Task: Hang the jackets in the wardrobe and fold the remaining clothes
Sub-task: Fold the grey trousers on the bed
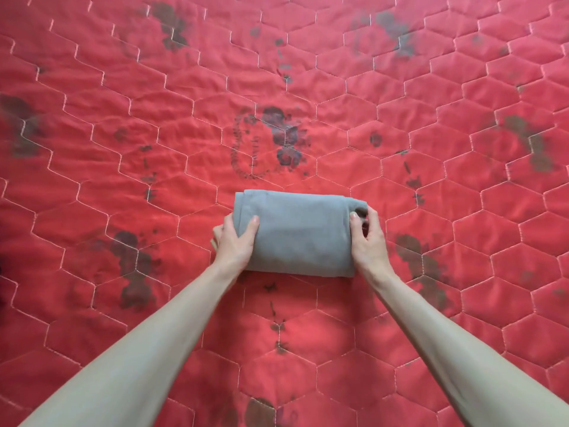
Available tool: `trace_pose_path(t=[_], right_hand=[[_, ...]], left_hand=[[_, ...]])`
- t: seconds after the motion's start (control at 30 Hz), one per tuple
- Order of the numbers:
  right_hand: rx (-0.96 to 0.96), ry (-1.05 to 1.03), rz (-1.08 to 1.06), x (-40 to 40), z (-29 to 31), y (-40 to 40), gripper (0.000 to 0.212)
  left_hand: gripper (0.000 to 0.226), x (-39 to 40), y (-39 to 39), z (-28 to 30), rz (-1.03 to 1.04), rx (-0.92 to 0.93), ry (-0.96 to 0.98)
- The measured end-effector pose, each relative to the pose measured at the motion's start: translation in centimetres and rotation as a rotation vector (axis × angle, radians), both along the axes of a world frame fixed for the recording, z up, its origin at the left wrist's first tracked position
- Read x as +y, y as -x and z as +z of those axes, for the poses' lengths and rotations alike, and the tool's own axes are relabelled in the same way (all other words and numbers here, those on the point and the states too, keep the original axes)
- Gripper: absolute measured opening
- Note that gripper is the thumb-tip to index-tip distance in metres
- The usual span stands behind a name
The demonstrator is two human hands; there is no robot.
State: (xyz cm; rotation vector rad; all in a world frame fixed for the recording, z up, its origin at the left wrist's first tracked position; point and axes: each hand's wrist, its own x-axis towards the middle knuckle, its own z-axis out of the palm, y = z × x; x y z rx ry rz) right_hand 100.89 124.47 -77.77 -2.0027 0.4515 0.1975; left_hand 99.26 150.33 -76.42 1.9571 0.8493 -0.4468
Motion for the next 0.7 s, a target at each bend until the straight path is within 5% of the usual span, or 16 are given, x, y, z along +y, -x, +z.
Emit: trace_pose_path(t=[0.13,0.3,0.43,0.7], right_hand=[[0.117,0.256,0.050,-0.4,-2.6,-1.5,0.047],[0.057,0.308,-0.052,1.3,-1.9,-1.3,0.054],[-0.088,0.284,-0.182,2.7,-1.0,-0.8,0.038],[0.331,0.479,-0.130,5.0,2.3,-2.0,0.064]], left_hand=[[0.062,0.5,-0.8,-0.7,-0.131,-0.007,-0.074],[0.057,1.6,-2.4,0.1,-0.148,-0.007,-0.204],[0.068,1.7,-4.1,0.0,-0.171,0.047,-0.236],[0.065,0.6,-4.4,0.1,-0.081,0.099,-0.020]])
